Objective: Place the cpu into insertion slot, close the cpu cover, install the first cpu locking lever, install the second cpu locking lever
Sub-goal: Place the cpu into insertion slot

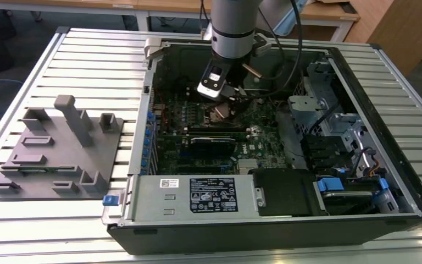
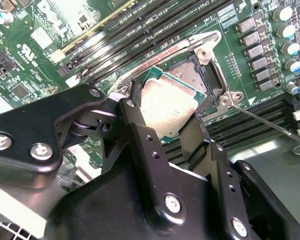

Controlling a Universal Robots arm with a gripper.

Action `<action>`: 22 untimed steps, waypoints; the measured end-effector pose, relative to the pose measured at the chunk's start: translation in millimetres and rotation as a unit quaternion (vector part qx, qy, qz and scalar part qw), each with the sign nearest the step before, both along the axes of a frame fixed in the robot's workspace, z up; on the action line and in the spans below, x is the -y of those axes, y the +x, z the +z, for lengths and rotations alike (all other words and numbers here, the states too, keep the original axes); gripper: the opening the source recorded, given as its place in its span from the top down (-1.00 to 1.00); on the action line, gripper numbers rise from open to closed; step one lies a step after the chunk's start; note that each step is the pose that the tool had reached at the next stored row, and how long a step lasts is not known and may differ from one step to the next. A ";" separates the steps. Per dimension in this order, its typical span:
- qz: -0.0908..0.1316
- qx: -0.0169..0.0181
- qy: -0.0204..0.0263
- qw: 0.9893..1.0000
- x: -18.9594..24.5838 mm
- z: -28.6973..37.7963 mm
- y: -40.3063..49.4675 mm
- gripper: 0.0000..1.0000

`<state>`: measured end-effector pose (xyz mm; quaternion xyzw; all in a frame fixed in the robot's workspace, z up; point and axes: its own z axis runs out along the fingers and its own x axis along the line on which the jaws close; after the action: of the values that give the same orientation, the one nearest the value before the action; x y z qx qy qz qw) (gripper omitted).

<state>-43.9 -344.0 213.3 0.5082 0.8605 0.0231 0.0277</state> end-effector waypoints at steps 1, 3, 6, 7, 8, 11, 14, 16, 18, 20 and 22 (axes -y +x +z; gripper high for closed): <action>-0.003 0.000 0.000 1.000 -0.4 -0.1 0.0 -0.08; -0.014 0.000 0.000 1.000 -0.5 -0.5 0.0 -0.08; -0.040 0.000 0.000 0.999 -0.5 -0.9 0.0 -0.08; -0.048 0.000 0.000 0.999 -0.5 -1.0 0.0 -0.08; -0.056 0.000 0.000 0.998 -0.5 -1.1 0.0 -0.08; -0.082 0.000 0.000 0.997 -0.6 -1.5 0.0 -0.08; -0.109 0.000 0.000 0.994 -0.5 -1.9 0.0 -0.08; -0.125 0.000 0.000 0.992 -0.5 -2.0 0.0 -0.08; -0.138 0.000 0.000 0.990 -0.5 -2.1 0.0 -0.08; -0.147 0.000 0.000 0.989 -0.6 -2.2 0.0 -0.08; -0.155 0.000 0.000 0.988 -0.7 -2.2 0.0 -0.08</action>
<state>-43.9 -343.4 211.0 0.6356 0.7712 0.0186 0.0309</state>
